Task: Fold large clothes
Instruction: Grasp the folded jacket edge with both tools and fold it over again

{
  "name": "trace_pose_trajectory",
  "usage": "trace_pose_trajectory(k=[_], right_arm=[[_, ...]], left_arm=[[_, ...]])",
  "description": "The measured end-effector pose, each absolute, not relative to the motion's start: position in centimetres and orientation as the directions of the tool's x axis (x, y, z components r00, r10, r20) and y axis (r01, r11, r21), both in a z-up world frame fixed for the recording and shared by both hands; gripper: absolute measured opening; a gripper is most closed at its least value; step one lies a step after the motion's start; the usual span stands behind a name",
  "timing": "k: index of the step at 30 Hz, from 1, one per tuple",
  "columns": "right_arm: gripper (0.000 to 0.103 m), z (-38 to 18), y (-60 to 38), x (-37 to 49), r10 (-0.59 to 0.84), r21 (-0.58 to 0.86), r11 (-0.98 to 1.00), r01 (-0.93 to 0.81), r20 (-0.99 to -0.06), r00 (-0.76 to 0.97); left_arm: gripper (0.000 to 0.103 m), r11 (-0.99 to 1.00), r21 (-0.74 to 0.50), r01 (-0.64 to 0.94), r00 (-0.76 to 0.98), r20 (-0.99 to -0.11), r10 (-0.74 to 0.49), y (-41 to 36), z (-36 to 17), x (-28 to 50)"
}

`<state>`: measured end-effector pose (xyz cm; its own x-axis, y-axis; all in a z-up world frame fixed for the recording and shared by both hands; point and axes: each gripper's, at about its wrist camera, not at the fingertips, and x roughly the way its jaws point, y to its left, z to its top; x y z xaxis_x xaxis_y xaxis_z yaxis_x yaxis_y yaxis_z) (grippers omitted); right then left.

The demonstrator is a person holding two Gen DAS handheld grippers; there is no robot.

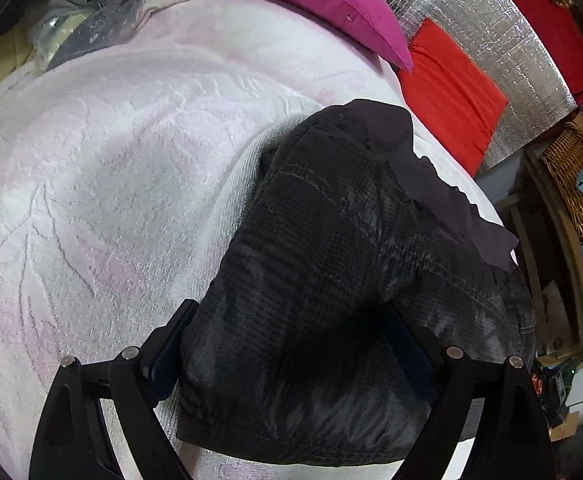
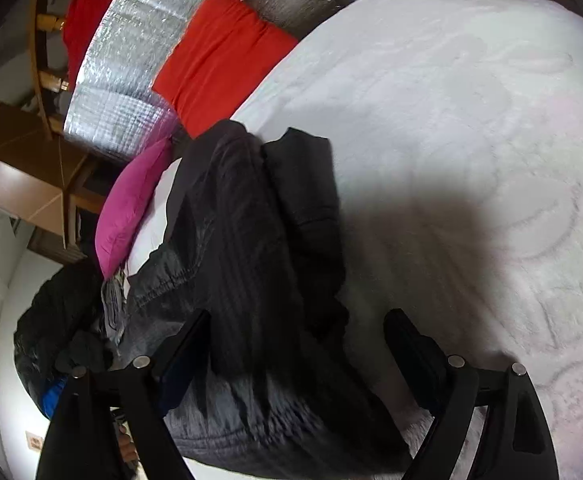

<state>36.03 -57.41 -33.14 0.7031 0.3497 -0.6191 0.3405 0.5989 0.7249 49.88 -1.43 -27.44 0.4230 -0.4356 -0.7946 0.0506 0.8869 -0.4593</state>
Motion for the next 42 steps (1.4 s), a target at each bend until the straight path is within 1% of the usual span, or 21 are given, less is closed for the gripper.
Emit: trace_pose_trajectory(k=[5, 8, 12, 14, 16, 17, 18, 19, 21, 23, 24, 26, 27, 29, 32, 33, 34, 35, 36, 39, 42], right_arm=[[0.091, -33.1, -57.0, 37.0, 0.384, 0.750, 0.592, 0.296, -0.585, 0.714], [0.091, -33.0, -56.5, 37.4, 0.444, 0.792, 0.559, 0.243, -0.534, 0.719], [0.091, -32.2, -55.2, 37.8, 0.459, 0.779, 0.593, 0.203, -0.535, 0.709], [0.091, -32.7, -55.0, 38.1, 0.452, 0.769, 0.598, 0.227, -0.557, 0.697], [0.088, -32.8, -54.6, 38.2, 0.428, 0.759, 0.606, 0.239, -0.565, 0.706], [0.085, -32.7, -54.5, 38.2, 0.413, 0.751, 0.613, 0.245, -0.569, 0.711], [0.077, -32.5, -54.2, 38.2, 0.389, 0.736, 0.626, 0.259, -0.582, 0.714], [0.067, -32.2, -53.9, 38.4, 0.369, 0.722, 0.638, 0.269, -0.592, 0.716], [0.062, -31.9, -53.4, 38.4, 0.335, 0.696, 0.660, 0.284, -0.610, 0.718], [0.061, -31.7, -52.9, 38.6, 0.310, 0.674, 0.676, 0.297, -0.626, 0.715], [0.061, -31.8, -52.9, 38.5, 0.309, 0.671, 0.679, 0.298, -0.630, 0.713], [0.061, -32.0, -53.1, 38.5, 0.314, 0.681, 0.666, 0.303, -0.625, 0.715], [0.061, -32.0, -53.1, 38.5, 0.313, 0.685, 0.662, 0.304, -0.622, 0.718], [0.060, -31.9, -53.0, 38.4, 0.307, 0.681, 0.665, 0.307, -0.624, 0.719], [0.059, -32.0, -53.0, 38.2, 0.301, 0.684, 0.658, 0.315, -0.622, 0.722], [0.058, -31.9, -53.1, 38.1, 0.300, 0.684, 0.657, 0.317, -0.623, 0.723], [0.056, -31.9, -53.1, 38.1, 0.297, 0.683, 0.657, 0.319, -0.624, 0.723], [0.055, -31.8, -53.1, 38.0, 0.295, 0.683, 0.656, 0.321, -0.623, 0.724], [0.051, -31.6, -53.0, 37.9, 0.293, 0.683, 0.657, 0.319, -0.622, 0.726], [0.043, -30.6, -52.5, 37.7, 0.273, 0.667, 0.677, 0.310, -0.619, 0.736], [0.039, -29.3, -52.0, 37.3, 0.249, 0.647, 0.700, 0.302, -0.618, 0.745]], left_arm=[[0.094, 0.873, -0.482, 0.079, 0.408, -0.783, -0.469, -1.5, -27.7, 50.1], [0.094, 0.871, -0.481, 0.101, 0.406, -0.779, -0.477, -1.8, -27.6, 50.2], [0.093, 0.851, -0.512, 0.114, 0.432, -0.746, -0.507, -2.4, -27.3, 50.2], [0.093, 0.838, -0.527, 0.141, 0.445, -0.723, -0.529, -2.8, -27.1, 50.1], [0.093, 0.839, -0.518, 0.170, 0.450, -0.716, -0.533, -3.6, -27.0, 49.9], [0.088, 0.846, -0.503, 0.180, 0.454, -0.720, -0.525, -4.1, -27.1, 49.9], [0.080, 0.854, -0.486, 0.186, 0.458, -0.726, -0.513, -4.6, -27.1, 49.8], [0.076, 0.860, -0.475, 0.188, 0.463, -0.729, -0.504, -4.8, -27.2, 49.9], [0.060, 0.864, -0.470, 0.182, 0.478, -0.725, -0.496, -5.0, -27.2, 50.0], [0.052, 0.860, -0.482, 0.167, 0.488, -0.717, -0.497, -4.5, -27.2, 50.2], [0.051, 0.857, -0.489, 0.161, 0.492, -0.713, -0.499, -4.4, -27.2, 50.2], [0.051, 0.858, -0.491, 0.151, 0.502, -0.710, -0.494, -4.3, -27.2, 50.2], [0.061, 0.860, -0.490, 0.139, 0.506, -0.712, -0.487, -4.4, -27.3, 50.3], [0.077, 0.844, -0.520, 0.129, 0.500, -0.701, -0.508, -4.7, -27.7, 50.5], [0.077, 0.846, -0.517, 0.128, 0.510, -0.698, -0.504, -5.2, -27.7, 50.5], [0.067, 0.846, -0.519, 0.122, 0.518, -0.694, -0.501, -5.3, -27.6, 50.5], [0.060, 0.853, -0.510, 0.107, 0.530, -0.697, -0.483, -5.3, -27.5, 50.6], [0.047, 0.860, -0.501, 0.095, 0.539, -0.700, -0.467, -5.2, -27.4, 50.6], [0.038, 0.857, -0.507, 0.090, 0.545, -0.696, -0.469, -4.8, -27.3, 50.6], [0.027, 0.846, -0.525, 0.087, 0.558, -0.678, -0.478, -4.5, -26.7, 50.3], [0.023, 0.856, -0.505, 0.109, 0.571, -0.673, -0.470, -5.0, -25.6, 49.8]])
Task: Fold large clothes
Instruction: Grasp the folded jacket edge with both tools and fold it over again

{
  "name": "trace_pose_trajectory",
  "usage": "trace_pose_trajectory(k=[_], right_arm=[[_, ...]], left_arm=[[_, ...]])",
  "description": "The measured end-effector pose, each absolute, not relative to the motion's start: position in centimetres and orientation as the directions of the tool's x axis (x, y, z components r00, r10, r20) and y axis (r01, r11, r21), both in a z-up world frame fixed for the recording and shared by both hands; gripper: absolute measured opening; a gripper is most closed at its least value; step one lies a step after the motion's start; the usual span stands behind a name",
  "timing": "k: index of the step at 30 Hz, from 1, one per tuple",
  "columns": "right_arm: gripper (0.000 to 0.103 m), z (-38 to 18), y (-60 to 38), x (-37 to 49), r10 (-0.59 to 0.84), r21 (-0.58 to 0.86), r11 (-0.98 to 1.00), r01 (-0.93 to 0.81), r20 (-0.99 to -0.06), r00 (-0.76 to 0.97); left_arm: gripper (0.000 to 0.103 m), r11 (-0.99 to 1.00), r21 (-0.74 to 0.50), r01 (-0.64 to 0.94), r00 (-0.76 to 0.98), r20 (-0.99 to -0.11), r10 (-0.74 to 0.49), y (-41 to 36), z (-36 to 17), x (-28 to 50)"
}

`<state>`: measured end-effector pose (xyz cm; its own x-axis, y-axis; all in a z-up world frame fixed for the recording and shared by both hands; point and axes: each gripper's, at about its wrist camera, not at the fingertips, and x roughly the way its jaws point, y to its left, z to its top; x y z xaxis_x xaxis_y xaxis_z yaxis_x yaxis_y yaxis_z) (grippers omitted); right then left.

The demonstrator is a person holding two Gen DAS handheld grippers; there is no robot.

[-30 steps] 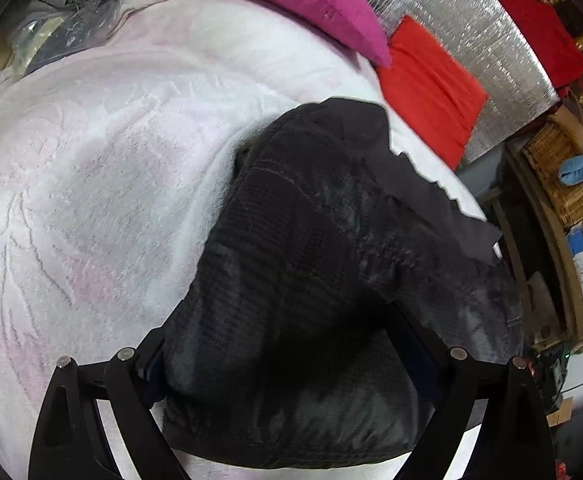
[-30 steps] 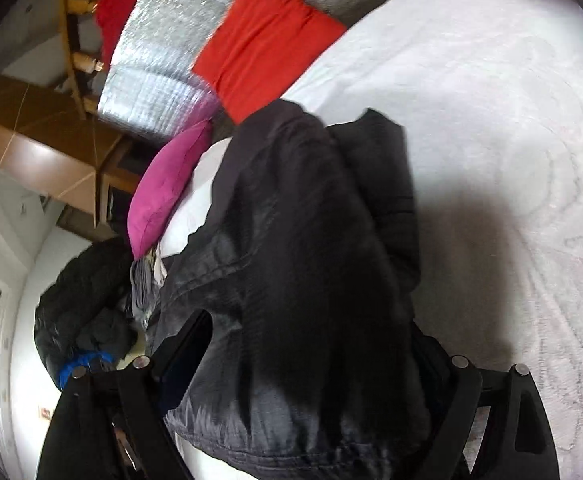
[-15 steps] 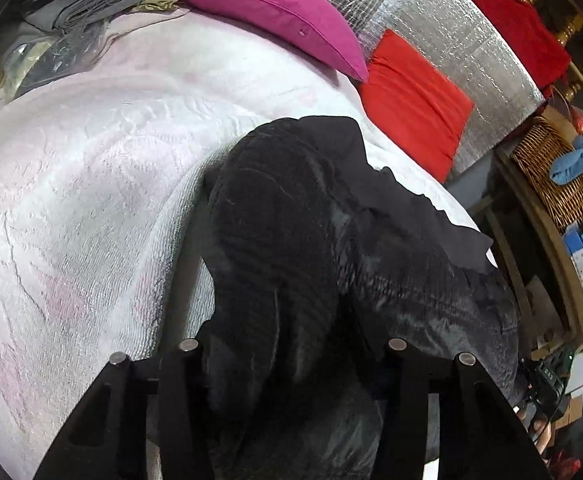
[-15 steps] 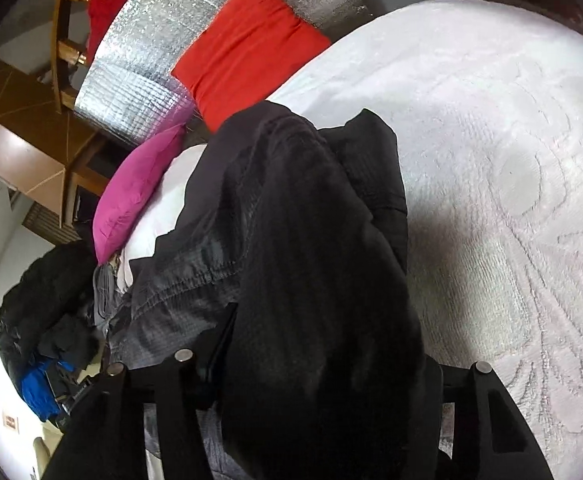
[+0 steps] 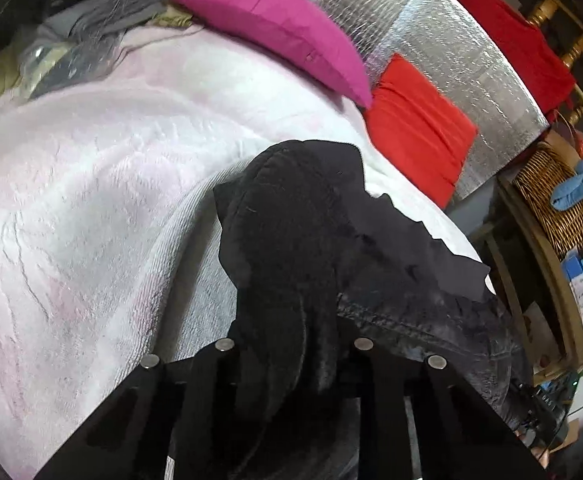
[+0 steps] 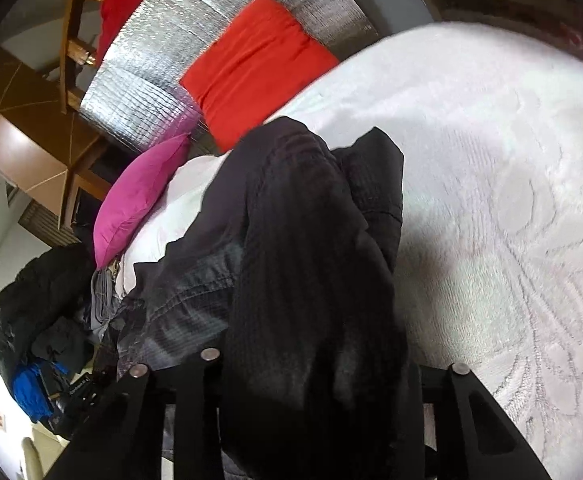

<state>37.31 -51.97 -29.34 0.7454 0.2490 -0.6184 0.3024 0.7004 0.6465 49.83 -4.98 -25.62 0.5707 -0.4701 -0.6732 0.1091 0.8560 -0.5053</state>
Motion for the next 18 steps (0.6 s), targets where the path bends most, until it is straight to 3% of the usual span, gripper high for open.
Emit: trace_pose_trajectory(k=[7, 10, 11, 12, 13, 14, 18], right_arm=[[0.037, -27.6, -51.5, 35.5, 0.247, 0.641, 0.713, 0.284, -0.609, 0.753], [0.038, -28.0, -51.7, 35.0, 0.251, 0.636, 0.713, 0.295, -0.625, 0.740], [0.041, -28.7, -52.0, 35.2, 0.269, 0.647, 0.697, 0.307, -0.634, 0.725], [0.052, -29.4, -52.3, 35.2, 0.286, 0.660, 0.680, 0.321, -0.641, 0.713], [0.065, -30.1, -52.7, 35.1, 0.291, 0.670, 0.657, 0.346, -0.648, 0.703], [0.069, -30.7, -53.2, 34.9, 0.295, 0.685, 0.624, 0.376, -0.652, 0.698], [0.081, -30.3, -55.1, 31.8, 0.269, 0.744, 0.523, 0.416, -0.607, 0.748]], left_arm=[[0.021, 0.836, -0.537, 0.111, 0.544, -0.671, -0.503, -3.6, -24.6, 48.8], [0.028, 0.846, -0.525, 0.093, 0.522, -0.698, -0.490, -3.3, -25.5, 48.8], [0.041, 0.852, -0.520, 0.068, 0.503, -0.719, -0.479, -3.1, -26.2, 49.1], [0.062, 0.860, -0.509, 0.024, 0.470, -0.754, -0.459, -3.0, -27.3, 49.6], [0.070, 0.862, -0.506, -0.011, 0.450, -0.773, -0.448, -2.7, -28.0, 49.8], [0.074, 0.856, -0.515, -0.041, 0.446, -0.776, -0.445, -2.3, -28.4, 49.8], [0.074, 0.856, -0.509, -0.086, 0.463, -0.782, -0.418, -0.5, -26.8, 48.2]])
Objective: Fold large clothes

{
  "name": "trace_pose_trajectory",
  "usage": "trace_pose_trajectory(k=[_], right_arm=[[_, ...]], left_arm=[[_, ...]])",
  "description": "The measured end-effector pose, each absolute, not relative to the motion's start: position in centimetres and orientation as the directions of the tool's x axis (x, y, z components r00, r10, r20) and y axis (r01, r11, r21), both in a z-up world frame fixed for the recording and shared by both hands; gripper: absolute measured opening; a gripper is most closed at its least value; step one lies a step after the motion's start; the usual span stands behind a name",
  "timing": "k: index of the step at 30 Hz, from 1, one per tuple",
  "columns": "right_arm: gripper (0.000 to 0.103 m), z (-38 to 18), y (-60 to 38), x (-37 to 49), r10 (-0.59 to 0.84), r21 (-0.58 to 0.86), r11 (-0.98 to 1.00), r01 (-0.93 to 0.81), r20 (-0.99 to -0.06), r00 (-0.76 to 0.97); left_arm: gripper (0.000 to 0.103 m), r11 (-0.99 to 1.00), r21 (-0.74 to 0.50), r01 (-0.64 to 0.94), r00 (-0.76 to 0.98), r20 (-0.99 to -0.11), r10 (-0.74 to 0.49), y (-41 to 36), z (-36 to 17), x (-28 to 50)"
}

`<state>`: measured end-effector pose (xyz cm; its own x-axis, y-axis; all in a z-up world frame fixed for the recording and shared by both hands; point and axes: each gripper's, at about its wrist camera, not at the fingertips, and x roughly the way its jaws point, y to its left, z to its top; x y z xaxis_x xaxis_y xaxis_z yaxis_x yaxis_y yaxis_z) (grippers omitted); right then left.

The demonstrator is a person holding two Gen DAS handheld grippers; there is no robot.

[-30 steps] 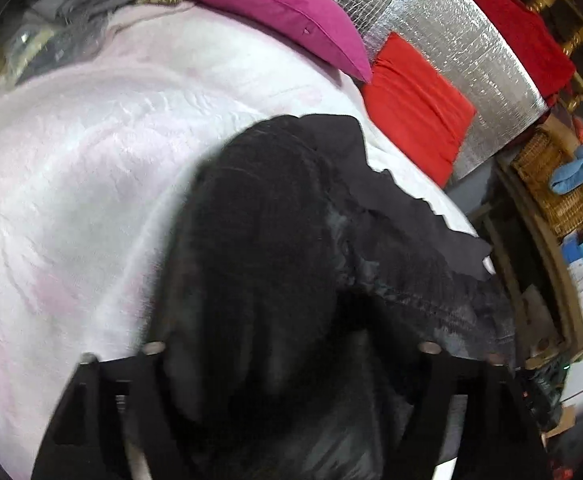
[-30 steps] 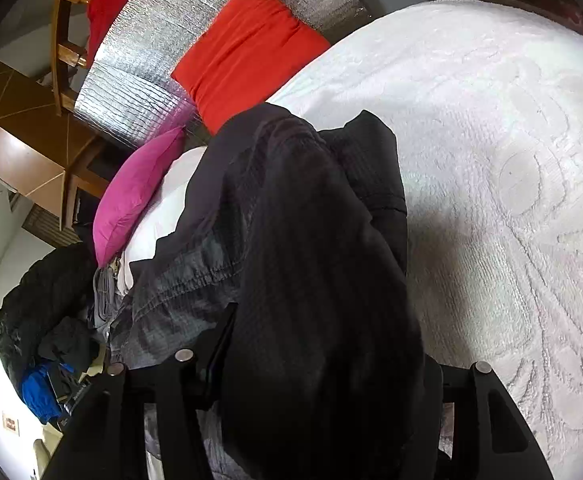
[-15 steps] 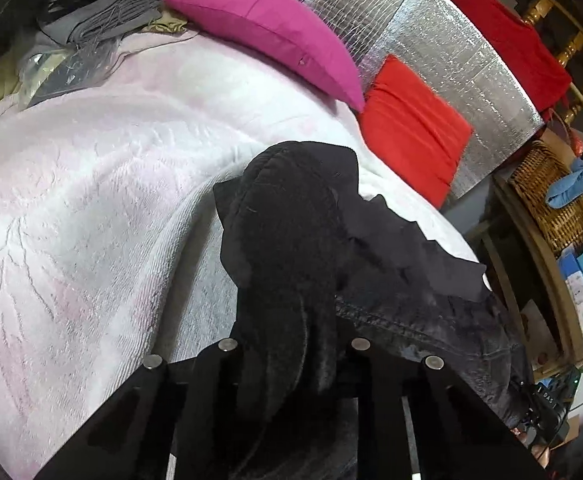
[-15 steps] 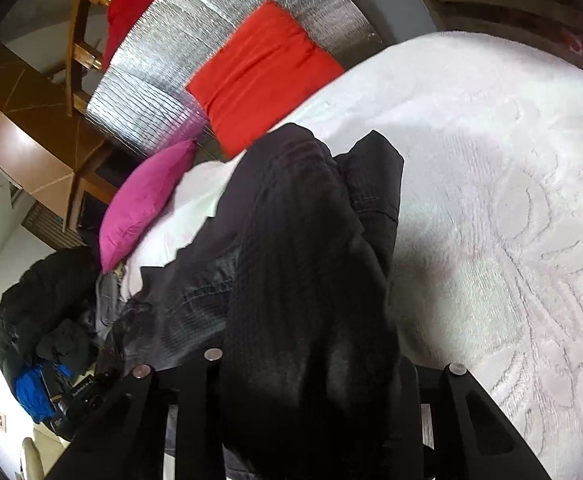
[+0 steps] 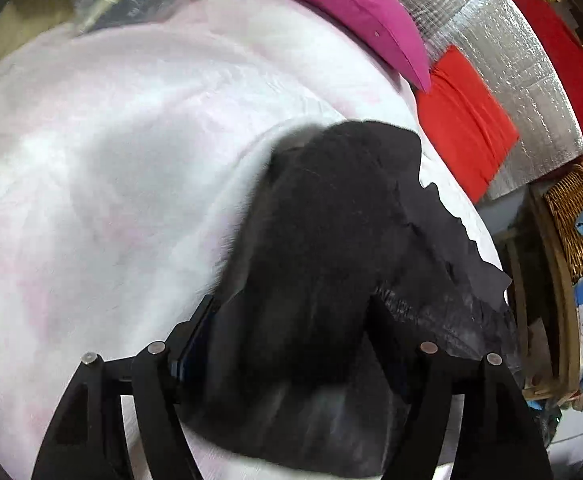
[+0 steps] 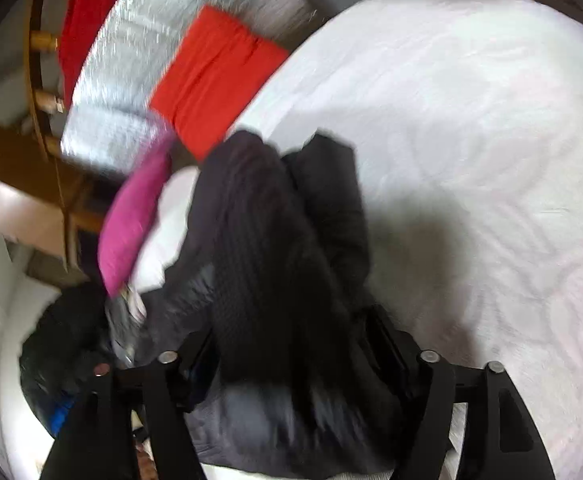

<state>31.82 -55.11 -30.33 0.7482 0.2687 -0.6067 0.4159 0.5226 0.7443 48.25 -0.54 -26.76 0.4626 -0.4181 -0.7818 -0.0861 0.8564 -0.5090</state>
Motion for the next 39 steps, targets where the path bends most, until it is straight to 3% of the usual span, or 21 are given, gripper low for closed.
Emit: trace_pose_trajectory(k=[6, 10, 12, 15, 21, 28, 30, 33, 36, 39], right_arm=[[0.086, -27.3, -55.3, 24.5, 0.164, 0.734, 0.517, 0.441, -0.591, 0.790], [0.086, -28.6, -52.9, 22.2, 0.304, 0.830, 0.391, 0.397, -0.524, 0.795], [0.086, -29.6, -51.2, 22.3, 0.357, 0.859, 0.342, 0.381, -0.494, 0.793], [0.086, -30.9, -49.3, 24.3, 0.391, 0.870, 0.308, 0.386, -0.485, 0.782], [0.086, -34.3, -49.1, 28.0, 0.343, 0.888, 0.206, 0.411, -0.459, 0.820], [0.088, -34.3, -49.5, 30.0, 0.251, 0.892, 0.230, 0.390, -0.441, 0.862], [0.086, -33.9, -49.2, 30.6, 0.212, 0.874, 0.289, 0.390, -0.456, 0.864], [0.064, -33.3, -48.1, 31.3, 0.149, 0.801, 0.404, 0.441, -0.534, 0.832], [0.049, -32.8, -47.8, 31.1, 0.135, 0.784, 0.440, 0.438, -0.540, 0.831], [0.041, -31.1, -47.4, 30.8, 0.118, 0.764, 0.496, 0.411, -0.529, 0.840]], left_arm=[[0.084, 0.886, -0.445, -0.131, 0.604, -0.745, -0.285, 2.2, -22.8, 40.7], [0.084, 0.854, -0.516, -0.074, 0.547, -0.737, -0.398, 1.3, -24.2, 37.4], [0.084, 0.800, -0.598, -0.050, 0.459, -0.725, -0.514, 0.0, -26.0, 37.4], [0.084, 0.733, -0.672, -0.106, 0.400, -0.704, -0.587, -0.6, -28.5, 38.7], [0.084, 0.618, -0.763, -0.191, 0.450, -0.627, -0.635, 0.0, -30.8, 41.2], [0.085, 0.543, -0.814, -0.207, 0.516, -0.562, -0.646, -0.1, -31.9, 43.4], [0.077, 0.561, -0.799, -0.215, 0.519, -0.581, -0.627, -0.3, -32.0, 43.4], [0.051, 0.600, -0.771, -0.216, 0.533, -0.608, -0.589, -0.5, -31.9, 43.4], [0.036, 0.625, -0.760, -0.179, 0.545, -0.606, -0.580, -0.9, -31.2, 43.1], [0.029, 0.658, -0.740, -0.138, 0.567, -0.604, -0.560, -1.4, -29.6, 42.6]])
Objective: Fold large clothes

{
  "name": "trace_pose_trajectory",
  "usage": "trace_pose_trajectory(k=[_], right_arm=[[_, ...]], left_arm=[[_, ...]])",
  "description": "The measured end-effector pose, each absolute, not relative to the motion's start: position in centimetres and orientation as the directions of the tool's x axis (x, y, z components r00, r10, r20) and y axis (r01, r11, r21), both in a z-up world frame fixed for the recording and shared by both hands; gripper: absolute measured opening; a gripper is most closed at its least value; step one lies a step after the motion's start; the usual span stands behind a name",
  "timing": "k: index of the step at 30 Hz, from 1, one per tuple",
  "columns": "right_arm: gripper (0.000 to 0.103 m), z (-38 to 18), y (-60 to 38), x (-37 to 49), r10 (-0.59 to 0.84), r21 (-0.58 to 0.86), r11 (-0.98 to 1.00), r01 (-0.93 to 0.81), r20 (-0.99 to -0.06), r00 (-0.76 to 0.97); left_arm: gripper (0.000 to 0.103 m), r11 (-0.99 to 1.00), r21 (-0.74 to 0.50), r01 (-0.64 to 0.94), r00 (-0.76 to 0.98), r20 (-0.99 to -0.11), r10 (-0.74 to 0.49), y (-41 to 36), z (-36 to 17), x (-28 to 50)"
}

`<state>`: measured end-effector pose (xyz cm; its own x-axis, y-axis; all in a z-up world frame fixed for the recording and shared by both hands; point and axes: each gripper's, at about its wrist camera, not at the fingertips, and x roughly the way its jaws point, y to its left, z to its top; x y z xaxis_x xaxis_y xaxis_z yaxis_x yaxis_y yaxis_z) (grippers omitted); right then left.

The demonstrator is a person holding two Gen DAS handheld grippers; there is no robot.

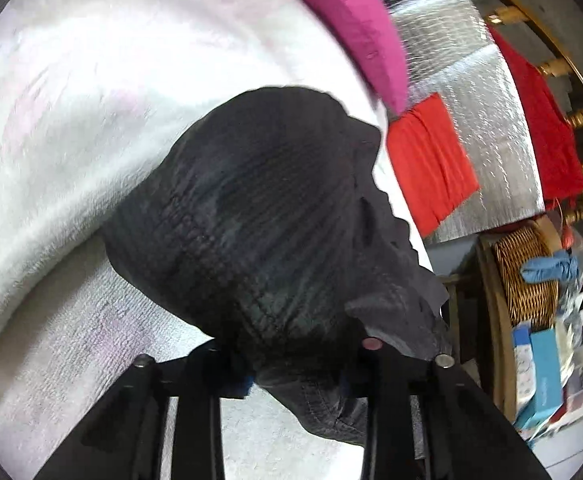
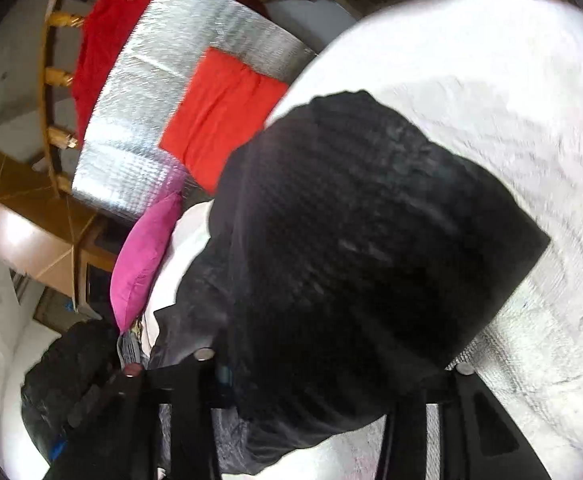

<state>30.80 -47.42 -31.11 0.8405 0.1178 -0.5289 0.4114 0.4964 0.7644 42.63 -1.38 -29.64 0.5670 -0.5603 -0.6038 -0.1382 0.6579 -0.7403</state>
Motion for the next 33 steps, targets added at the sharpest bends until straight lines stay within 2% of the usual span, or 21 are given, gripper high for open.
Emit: trace_pose_trajectory(k=[8, 16, 18, 19, 20, 22, 23, 26, 31, 33], right_arm=[[0.040, -28.8, -45.8, 25.5, 0.144, 0.736, 0.565, 0.372, -0.532, 0.834], [0.040, -31.0, -44.0, 16.4, 0.199, 0.767, 0.530, 0.362, -0.528, 0.826], [0.040, -31.6, -43.9, 15.9, 0.204, 0.760, 0.531, 0.375, -0.545, 0.813], [0.044, -31.8, -43.9, 16.1, 0.211, 0.755, 0.530, 0.385, -0.557, 0.803], [0.046, -32.3, -44.2, 16.2, 0.223, 0.755, 0.520, 0.400, -0.572, 0.789], [0.063, -32.6, -44.5, 16.1, 0.235, 0.759, 0.492, 0.426, -0.587, 0.775], [0.067, -32.4, -44.4, 16.2, 0.236, 0.746, 0.492, 0.448, -0.610, 0.757], [0.078, -31.7, -44.3, 15.5, 0.273, 0.726, 0.513, 0.458, -0.644, 0.715], [0.079, -28.9, -43.5, 13.8, 0.370, 0.652, 0.653, 0.386, -0.719, 0.588], [0.079, -27.1, -43.4, 12.9, 0.406, 0.644, 0.695, 0.321, -0.719, 0.564]], left_arm=[[0.027, 0.664, -0.738, -0.117, 0.507, -0.620, -0.600, 0.4, -28.2, 38.2], [0.028, 0.702, -0.707, -0.090, 0.497, -0.642, -0.583, 2.0, -28.8, 30.4], [0.034, 0.736, -0.673, -0.080, 0.476, -0.674, -0.565, 1.7, -29.4, 29.9], [0.036, 0.738, -0.669, -0.090, 0.464, -0.684, -0.563, 1.7, -29.8, 30.0], [0.043, 0.729, -0.676, -0.109, 0.452, -0.687, -0.569, 1.7, -30.1, 30.3], [0.056, 0.730, -0.670, -0.135, 0.430, -0.704, -0.566, 2.0, -30.3, 30.5], [0.064, 0.732, -0.664, -0.149, 0.426, -0.711, -0.559, 2.4, -30.3, 30.4], [0.075, 0.744, -0.647, -0.165, 0.427, -0.727, -0.538, 3.3, -29.8, 30.0], [0.077, 0.793, -0.596, -0.124, 0.400, -0.762, -0.510, 6.3, -27.7, 28.0], [0.077, 0.842, -0.524, -0.128, 0.457, -0.785, -0.419, 8.2, -25.4, 27.3]])
